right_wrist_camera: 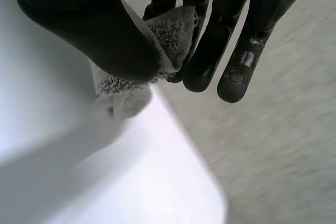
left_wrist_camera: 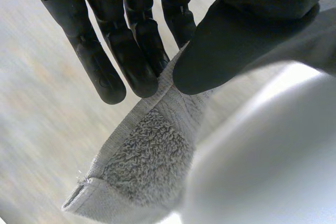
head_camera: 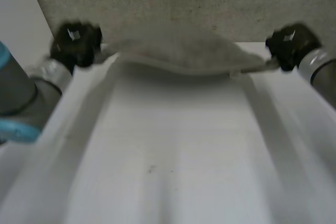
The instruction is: Fold the towel.
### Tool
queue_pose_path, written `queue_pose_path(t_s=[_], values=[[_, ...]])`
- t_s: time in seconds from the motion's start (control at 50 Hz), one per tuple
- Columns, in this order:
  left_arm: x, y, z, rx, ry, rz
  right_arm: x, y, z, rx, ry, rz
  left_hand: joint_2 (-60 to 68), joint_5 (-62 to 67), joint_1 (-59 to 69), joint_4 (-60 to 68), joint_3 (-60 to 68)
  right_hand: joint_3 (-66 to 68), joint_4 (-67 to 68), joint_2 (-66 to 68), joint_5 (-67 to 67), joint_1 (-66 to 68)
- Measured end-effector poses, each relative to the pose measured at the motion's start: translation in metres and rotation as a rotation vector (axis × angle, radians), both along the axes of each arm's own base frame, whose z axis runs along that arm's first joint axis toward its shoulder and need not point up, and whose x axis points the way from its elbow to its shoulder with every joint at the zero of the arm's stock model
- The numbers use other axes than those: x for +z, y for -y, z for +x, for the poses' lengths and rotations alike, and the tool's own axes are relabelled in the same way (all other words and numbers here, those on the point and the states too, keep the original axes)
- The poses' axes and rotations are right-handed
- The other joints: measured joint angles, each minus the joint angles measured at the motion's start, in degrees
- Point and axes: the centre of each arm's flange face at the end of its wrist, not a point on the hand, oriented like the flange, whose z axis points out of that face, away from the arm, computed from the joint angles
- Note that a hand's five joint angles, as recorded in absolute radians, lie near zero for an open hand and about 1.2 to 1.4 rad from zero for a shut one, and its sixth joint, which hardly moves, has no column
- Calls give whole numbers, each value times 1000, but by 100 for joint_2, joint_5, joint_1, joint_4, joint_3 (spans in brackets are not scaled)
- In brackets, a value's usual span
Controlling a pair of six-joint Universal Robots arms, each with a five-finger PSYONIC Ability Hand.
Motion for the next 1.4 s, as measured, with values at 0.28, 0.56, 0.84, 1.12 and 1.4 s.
queue_pose_path(t_s=[0.28, 0.56, 0.84, 1.12, 1.4], values=[[-117, -48, 20, -54, 326, 276, -84, -27, -6, 11, -95, 259, 0, 0, 0, 1, 2, 0, 0, 0, 0, 0], [-51, -118, 47, -42, 443, 281, -5, -90, -49, -36, -232, 206, 0, 24, 0, 2, 2, 0, 0, 0, -3, 0], [21, -163, 54, -38, 408, 159, 58, -128, -57, -26, -211, 51, 0, 26, 0, 3, 1, 0, 0, -1, -3, 0], [-34, -94, 39, -87, 428, 303, -23, -75, -63, -14, -183, 279, 0, 26, 0, 6, 1, 0, 0, 0, -3, 0], [-80, 2, 3, -111, 424, 262, -78, -6, -50, -69, -92, 194, 0, 27, 0, 8, 2, 0, 0, 0, -3, -1]])
